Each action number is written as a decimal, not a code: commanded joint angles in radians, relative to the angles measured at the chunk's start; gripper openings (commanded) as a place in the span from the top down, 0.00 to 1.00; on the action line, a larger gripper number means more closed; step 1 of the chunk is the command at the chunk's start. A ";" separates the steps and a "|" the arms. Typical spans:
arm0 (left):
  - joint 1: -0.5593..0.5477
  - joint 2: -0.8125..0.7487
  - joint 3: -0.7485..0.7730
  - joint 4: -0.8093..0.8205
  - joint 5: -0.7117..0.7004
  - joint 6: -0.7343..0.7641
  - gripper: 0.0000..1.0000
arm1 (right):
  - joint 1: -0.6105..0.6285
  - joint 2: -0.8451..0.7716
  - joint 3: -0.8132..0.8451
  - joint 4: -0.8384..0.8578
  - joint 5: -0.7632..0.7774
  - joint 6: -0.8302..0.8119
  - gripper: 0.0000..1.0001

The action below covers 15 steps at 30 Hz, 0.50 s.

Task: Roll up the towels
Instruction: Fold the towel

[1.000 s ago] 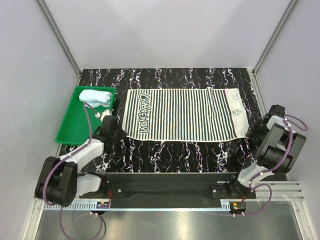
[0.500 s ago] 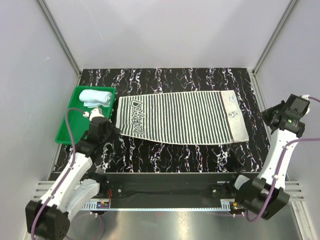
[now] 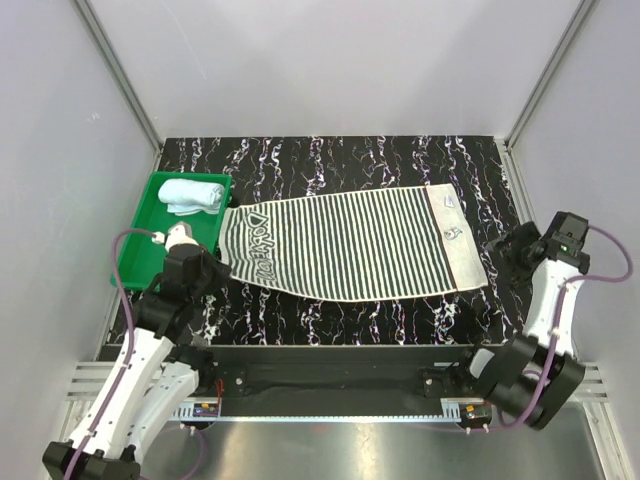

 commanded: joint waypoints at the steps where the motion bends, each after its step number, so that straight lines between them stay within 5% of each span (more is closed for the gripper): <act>1: 0.004 -0.002 -0.067 0.059 0.037 -0.020 1.00 | -0.002 0.079 -0.037 0.045 -0.005 -0.019 0.19; 15: 0.006 0.209 -0.106 0.290 0.107 0.063 1.00 | 0.141 0.428 -0.002 0.147 0.296 -0.002 0.28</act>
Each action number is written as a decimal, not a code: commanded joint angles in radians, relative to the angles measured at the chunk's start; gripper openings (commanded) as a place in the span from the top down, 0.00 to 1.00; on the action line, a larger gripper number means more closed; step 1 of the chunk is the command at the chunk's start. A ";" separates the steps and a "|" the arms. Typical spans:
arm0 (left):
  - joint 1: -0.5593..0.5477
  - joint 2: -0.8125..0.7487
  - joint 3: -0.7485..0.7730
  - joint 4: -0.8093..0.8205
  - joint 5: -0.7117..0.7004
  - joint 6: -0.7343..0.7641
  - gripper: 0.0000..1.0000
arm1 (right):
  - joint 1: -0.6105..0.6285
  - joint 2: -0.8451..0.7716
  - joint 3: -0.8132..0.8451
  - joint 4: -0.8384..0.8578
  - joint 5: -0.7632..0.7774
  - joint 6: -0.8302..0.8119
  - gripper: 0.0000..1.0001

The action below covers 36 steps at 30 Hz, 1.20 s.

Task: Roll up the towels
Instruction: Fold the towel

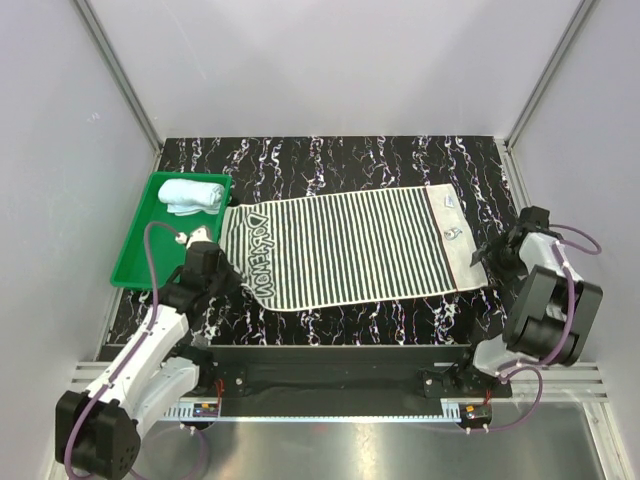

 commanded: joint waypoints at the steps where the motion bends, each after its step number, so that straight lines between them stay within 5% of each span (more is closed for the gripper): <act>1: 0.006 0.010 0.030 0.122 0.074 0.032 1.00 | 0.012 0.090 0.044 0.056 0.114 -0.002 0.29; 7: 0.014 0.033 0.017 0.143 0.091 0.037 1.00 | 0.013 0.159 0.094 0.061 0.223 -0.048 0.37; 16: 0.025 0.026 0.013 0.139 0.091 0.037 1.00 | 0.013 0.219 0.071 0.111 0.155 -0.054 0.59; 22: 0.026 0.029 0.013 0.134 0.089 0.040 1.00 | 0.019 0.199 0.039 0.125 0.118 -0.054 0.59; 27: 0.033 0.036 0.019 0.131 0.089 0.040 1.00 | 0.052 0.152 0.021 0.104 0.111 -0.046 0.41; 36: 0.037 0.042 0.017 0.134 0.091 0.040 1.00 | 0.088 0.130 0.013 0.096 0.111 -0.031 0.48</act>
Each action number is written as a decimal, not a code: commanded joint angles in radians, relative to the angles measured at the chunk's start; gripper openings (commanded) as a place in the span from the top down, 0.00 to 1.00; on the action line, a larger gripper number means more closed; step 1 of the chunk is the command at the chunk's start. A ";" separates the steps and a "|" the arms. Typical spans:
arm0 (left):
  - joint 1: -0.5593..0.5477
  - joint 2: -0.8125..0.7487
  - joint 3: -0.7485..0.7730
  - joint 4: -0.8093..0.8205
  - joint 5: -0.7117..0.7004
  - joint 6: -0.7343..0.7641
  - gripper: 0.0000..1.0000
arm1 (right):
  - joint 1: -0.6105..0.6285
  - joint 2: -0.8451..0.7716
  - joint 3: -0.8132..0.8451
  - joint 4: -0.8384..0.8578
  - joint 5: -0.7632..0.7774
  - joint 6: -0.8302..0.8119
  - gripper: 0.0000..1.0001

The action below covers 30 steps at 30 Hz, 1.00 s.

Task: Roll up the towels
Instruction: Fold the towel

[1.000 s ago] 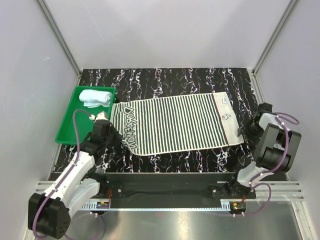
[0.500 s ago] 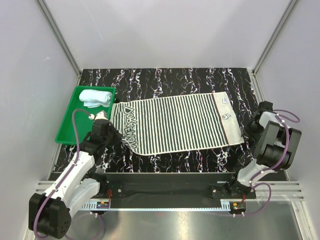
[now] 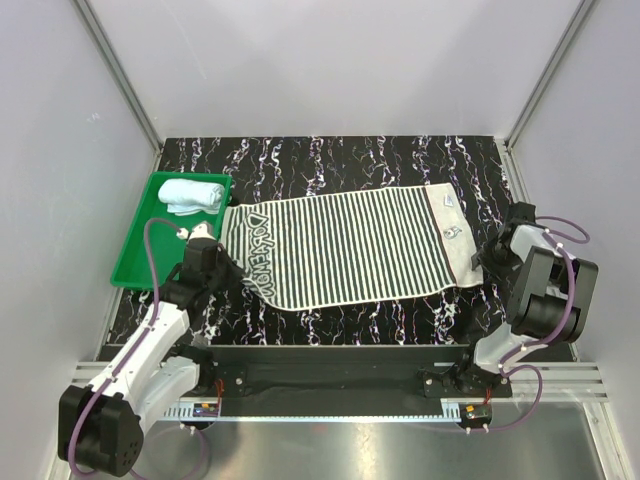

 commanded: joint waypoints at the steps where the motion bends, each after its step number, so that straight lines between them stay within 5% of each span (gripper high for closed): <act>1: 0.008 0.005 0.016 0.048 0.019 0.017 1.00 | 0.017 -0.026 -0.020 -0.001 -0.020 0.013 0.51; 10: 0.008 0.008 0.014 0.045 0.016 0.018 1.00 | 0.024 -0.033 -0.044 0.019 -0.037 0.019 1.00; 24: 0.009 -0.074 0.069 -0.089 0.019 0.006 1.00 | 0.018 -0.346 0.081 -0.154 -0.115 0.071 1.00; 30: 0.009 -0.131 0.040 -0.123 0.071 -0.043 1.00 | -0.132 -0.472 0.048 -0.182 -0.202 0.042 1.00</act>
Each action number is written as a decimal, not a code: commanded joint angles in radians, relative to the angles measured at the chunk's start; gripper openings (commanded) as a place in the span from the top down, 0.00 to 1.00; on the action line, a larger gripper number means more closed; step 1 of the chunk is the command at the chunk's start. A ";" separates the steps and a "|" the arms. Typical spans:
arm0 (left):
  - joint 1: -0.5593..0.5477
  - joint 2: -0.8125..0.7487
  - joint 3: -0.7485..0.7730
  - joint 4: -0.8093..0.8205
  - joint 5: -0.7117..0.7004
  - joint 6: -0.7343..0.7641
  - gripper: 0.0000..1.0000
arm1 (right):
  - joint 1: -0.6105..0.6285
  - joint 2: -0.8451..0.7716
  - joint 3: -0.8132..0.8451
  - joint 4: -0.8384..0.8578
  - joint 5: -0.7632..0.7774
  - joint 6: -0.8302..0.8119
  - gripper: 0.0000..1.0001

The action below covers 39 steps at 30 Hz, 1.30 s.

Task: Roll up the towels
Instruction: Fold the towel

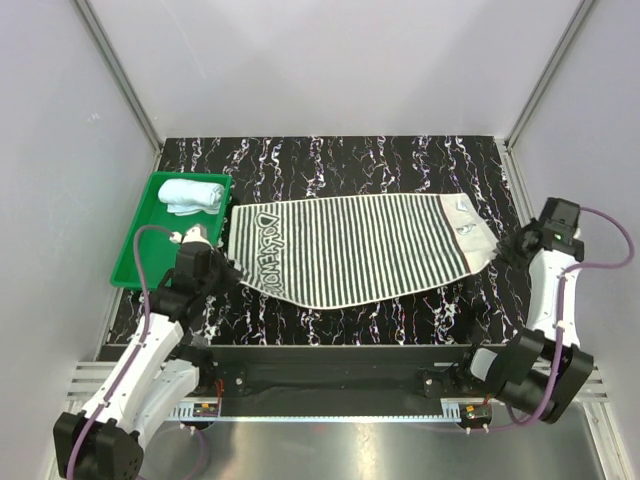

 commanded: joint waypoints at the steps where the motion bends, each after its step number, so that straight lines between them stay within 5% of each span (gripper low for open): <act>1: 0.005 -0.027 0.005 -0.009 0.064 -0.042 1.00 | -0.083 -0.061 0.000 -0.046 -0.063 -0.025 1.00; 10: 0.005 -0.073 0.095 -0.091 0.013 -0.053 1.00 | -0.091 -0.096 -0.007 -0.057 -0.080 -0.016 1.00; 32: 0.071 0.921 0.867 -0.058 -0.021 0.105 1.00 | -0.088 0.497 0.377 0.078 -0.244 0.042 1.00; 39: 0.096 1.076 0.984 -0.080 -0.053 0.106 1.00 | -0.054 0.631 0.512 0.063 -0.237 0.035 1.00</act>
